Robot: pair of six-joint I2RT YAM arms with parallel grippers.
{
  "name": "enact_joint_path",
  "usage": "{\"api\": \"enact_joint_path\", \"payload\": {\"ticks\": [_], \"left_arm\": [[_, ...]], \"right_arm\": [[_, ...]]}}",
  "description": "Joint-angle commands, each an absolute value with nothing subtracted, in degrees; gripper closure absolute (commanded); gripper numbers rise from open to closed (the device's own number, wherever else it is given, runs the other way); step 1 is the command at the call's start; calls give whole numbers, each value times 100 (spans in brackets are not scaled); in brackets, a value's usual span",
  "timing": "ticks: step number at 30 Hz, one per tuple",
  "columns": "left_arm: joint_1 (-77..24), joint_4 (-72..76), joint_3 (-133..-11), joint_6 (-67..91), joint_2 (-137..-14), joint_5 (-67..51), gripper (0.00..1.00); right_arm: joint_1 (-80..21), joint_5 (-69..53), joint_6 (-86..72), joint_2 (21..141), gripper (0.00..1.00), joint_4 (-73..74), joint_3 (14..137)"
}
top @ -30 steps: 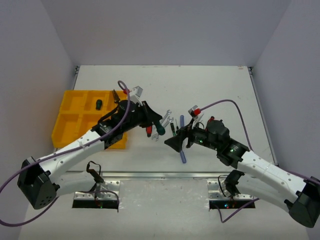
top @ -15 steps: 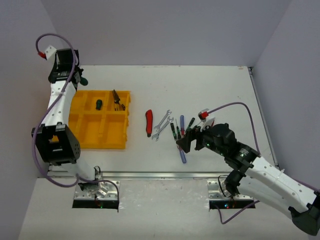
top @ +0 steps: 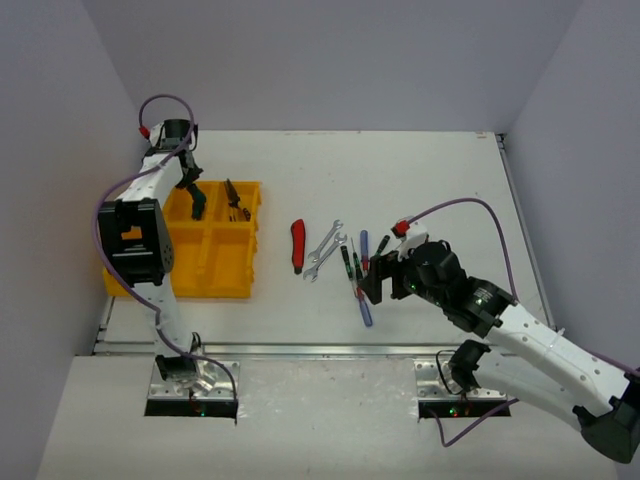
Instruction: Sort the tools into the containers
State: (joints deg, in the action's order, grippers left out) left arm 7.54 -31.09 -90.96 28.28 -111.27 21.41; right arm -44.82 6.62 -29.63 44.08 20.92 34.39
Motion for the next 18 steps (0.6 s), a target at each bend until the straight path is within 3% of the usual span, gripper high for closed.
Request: {"api": "enact_joint_path", "payload": {"ticks": [1, 2, 4, 7, 12, 18], "left_arm": [[747, -3558, -9544, 2891, -11424, 2188, 82], [738, -3647, -9588, 2918, -11405, 2152, 54], [720, -3716, -9588, 2980, -11101, 2013, 33], [671, -3732, -9591, 3004, -10659, 1927, 12], [407, -3910, -9747, 2831, -9525, 1626, 0], [-666, -3477, -7892, 2637, -7266, 1487, 0]], "right_arm": [[-4491, 1178, -3234, 4571, 1, 2121, 3595], [-4474, 1348, -3333, 4652, 1, 2261, 3632], [-4444, 1790, -3635, 4992, 1, 2608, 3846], [-4203, 2075, -3903, 5472, 1, 2978, 4153], [-2668, 1599, -4200, 6464, 1, 3120, 4298], [-1972, 2078, -4099, 7672, 1, 3061, 4624]]}}
